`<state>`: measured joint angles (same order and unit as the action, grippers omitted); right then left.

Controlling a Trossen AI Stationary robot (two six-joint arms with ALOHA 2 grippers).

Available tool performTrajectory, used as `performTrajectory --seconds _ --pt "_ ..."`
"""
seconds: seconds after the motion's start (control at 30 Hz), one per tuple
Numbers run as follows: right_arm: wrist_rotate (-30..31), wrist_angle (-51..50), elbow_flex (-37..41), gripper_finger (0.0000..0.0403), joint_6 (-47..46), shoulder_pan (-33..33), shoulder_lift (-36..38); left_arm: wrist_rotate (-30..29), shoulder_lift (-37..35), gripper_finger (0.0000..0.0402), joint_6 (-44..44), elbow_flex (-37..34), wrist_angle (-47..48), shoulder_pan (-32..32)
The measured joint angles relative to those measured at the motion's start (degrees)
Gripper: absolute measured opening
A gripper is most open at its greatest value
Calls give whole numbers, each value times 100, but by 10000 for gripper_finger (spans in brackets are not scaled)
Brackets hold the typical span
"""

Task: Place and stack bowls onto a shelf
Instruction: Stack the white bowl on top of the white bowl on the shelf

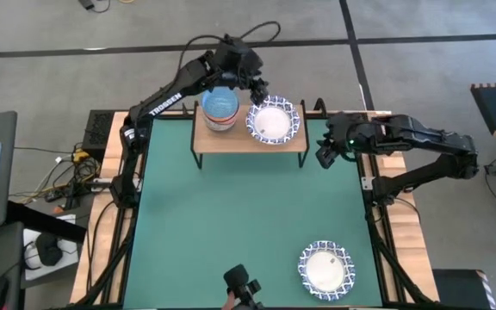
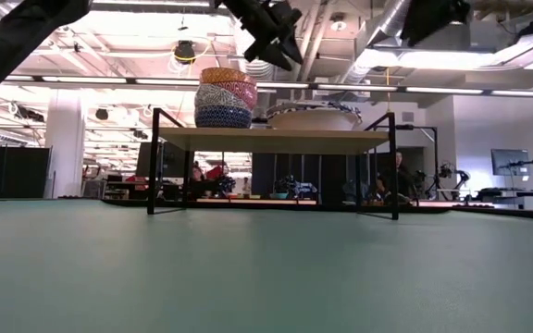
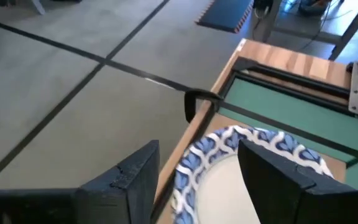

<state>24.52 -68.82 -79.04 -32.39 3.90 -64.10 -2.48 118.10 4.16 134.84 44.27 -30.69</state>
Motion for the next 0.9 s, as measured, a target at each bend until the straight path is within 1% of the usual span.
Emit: performTrajectory --seconds 0.13,0.27,0.4,0.47,0.57,0.7,0.8,0.9 --pt "-608 9 571 171 -308 -4 29 -250 -83 199 -2 -31 72 206" --pt "-953 26 1058 172 -654 -119 36 -295 -136 197 -4 -30 155 449" --pt "-1121 181 1414 180 -912 -376 40 -277 -160 196 -76 -32 246 716" --pt "-1137 184 1512 189 -998 -532 36 -153 -185 196 -203 -32 299 833" --pt "-1140 231 1652 208 -1162 -751 42 107 -201 195 -408 -32 178 1054" --pt "-1253 231 1902 240 -1591 -1091 40 113 -209 181 -358 -50 66 1495" --pt "-1261 252 2054 253 -2000 -1441 42 90 -257 167 -416 -397 -84 1764" --pt "-1261 317 2237 255 -2408 -1849 77 39 -451 155 -522 -1089 -400 2011"
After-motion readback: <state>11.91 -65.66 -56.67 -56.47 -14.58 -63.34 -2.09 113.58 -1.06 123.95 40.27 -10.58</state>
